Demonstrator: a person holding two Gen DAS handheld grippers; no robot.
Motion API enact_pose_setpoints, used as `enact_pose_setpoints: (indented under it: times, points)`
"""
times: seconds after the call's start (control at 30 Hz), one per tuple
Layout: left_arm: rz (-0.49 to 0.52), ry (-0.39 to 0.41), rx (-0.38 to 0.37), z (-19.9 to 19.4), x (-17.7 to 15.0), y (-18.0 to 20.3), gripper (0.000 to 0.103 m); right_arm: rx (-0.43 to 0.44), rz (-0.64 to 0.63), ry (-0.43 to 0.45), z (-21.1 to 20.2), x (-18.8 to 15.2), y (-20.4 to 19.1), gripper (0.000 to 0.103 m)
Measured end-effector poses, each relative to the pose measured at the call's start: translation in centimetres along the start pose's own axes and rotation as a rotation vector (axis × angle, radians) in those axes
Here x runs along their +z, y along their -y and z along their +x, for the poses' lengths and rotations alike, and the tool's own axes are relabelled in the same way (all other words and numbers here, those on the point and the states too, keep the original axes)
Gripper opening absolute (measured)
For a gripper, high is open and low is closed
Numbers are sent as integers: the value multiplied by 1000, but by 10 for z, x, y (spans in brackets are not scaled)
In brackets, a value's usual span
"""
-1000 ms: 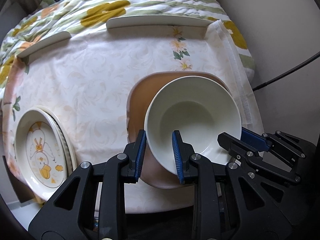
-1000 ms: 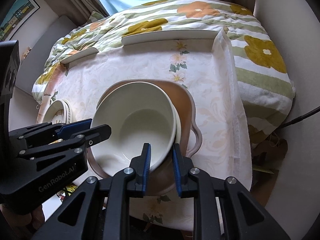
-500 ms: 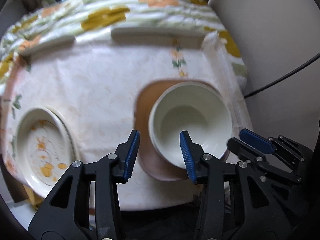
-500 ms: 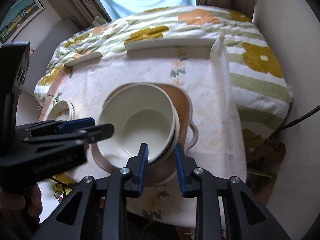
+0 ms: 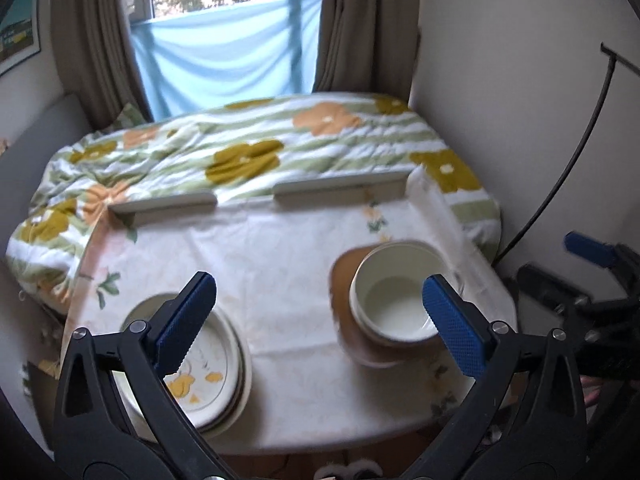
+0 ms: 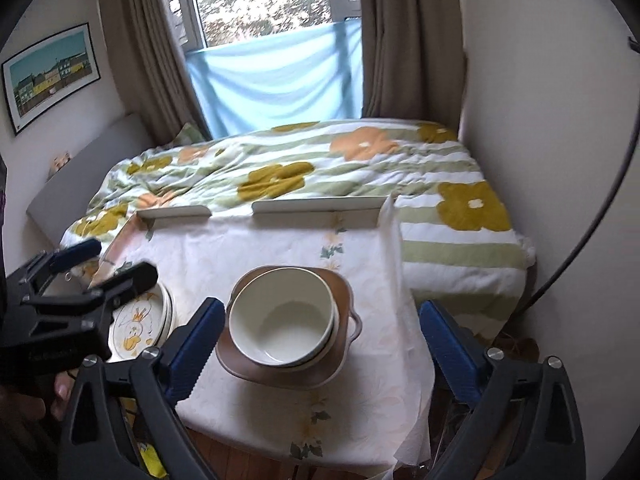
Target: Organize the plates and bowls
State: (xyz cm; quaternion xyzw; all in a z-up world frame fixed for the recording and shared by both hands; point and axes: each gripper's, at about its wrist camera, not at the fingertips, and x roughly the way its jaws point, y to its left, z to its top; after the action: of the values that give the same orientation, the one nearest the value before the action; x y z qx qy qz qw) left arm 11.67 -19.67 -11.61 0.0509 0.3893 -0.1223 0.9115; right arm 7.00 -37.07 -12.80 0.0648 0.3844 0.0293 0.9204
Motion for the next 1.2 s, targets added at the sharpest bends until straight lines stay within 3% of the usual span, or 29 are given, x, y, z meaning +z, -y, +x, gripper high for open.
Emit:
enact_pose_setpoints:
  times: [0.13, 0.3, 0.4, 0.5, 0.63, 0.87, 1.0, 1.07, 1.2]
  points:
    - [-12, -39, 1, 11, -11, -7, 102, -36, 19, -9, 2, -3, 6, 100]
    - [2, -95, 15, 27, -25, -12, 102, -80, 22, -91, 10, -10, 17, 100]
    - [28, -179, -6, 45, -33, -10, 102, -116, -14, -159, 25, -16, 20, 100]
    - [70, -294, -7, 73, -42, -6, 100, -114, -28, -283, 52, -25, 25, 100]
    - [80, -424, -44, 109, -48, -3, 87, -83, -49, -405, 87, -31, 29, 99]
    - [80, -540, -96, 143, -47, 5, 69, -43, -89, -605, 136, -30, 29, 69]
    - [74, -594, -141, 161, -50, 12, 59, 7, -132, -664, 153, -34, 24, 61]
    - [69, -615, -159, 169, -52, 15, 48, 16, -142, -680, 160, -36, 24, 60]
    - [63, -642, -178, 182, -56, 21, 39, 79, -114, -710, 170, -39, 28, 47]
